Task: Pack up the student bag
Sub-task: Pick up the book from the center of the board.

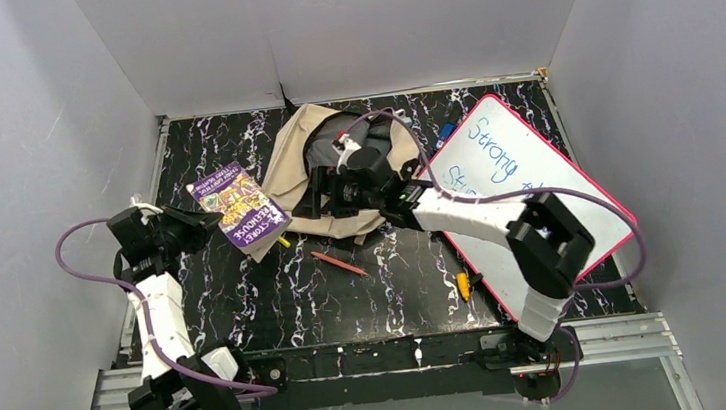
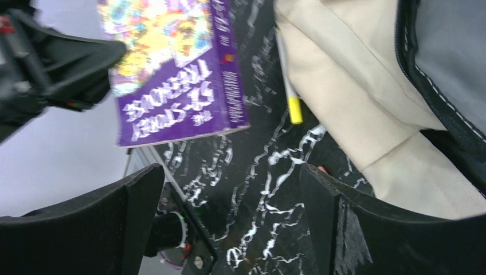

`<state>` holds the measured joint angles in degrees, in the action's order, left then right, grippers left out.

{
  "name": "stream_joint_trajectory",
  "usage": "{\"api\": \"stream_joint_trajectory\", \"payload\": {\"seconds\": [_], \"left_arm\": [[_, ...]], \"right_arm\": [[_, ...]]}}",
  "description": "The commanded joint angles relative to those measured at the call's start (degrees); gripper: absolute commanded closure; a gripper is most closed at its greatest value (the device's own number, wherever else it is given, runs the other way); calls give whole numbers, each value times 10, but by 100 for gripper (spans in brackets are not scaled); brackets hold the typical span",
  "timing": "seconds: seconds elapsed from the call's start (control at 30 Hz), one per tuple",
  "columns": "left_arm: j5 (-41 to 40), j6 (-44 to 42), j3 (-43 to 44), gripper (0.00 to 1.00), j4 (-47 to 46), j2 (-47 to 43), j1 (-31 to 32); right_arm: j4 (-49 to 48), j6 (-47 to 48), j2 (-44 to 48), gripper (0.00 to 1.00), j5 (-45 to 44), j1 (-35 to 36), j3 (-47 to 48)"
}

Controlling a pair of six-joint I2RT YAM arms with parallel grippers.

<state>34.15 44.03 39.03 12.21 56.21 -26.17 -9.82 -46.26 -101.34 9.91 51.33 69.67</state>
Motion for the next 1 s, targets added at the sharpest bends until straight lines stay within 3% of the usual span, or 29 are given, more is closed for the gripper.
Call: {"api": "stream_joint_trajectory", "payload": {"seconds": [0.0, 0.37, 0.5, 0.73, 0.9, 0.97], "left_arm": [[70, 57, 27, 100, -54, -30, 0], [104, 209, 35, 100, -190, -55, 43], [92, 245, 19, 100, -251, -57, 70], [63, 249, 21, 100, -268, -58, 112], [62, 255, 18, 100, -272, -64, 121], [60, 254, 15, 100, -271, -67, 125]], "right_arm": [[-58, 10, 103, 1, -21, -6, -25], [-115, -9, 217, 1, -92, -9, -81], [-93, -11, 193, 1, -113, -9, -46], [-93, -35, 138, 1, -103, -10, 5], [-108, -54, 78, 2, -25, -21, 42], [-137, -64, 62, 9, 4, -24, 37]]}}
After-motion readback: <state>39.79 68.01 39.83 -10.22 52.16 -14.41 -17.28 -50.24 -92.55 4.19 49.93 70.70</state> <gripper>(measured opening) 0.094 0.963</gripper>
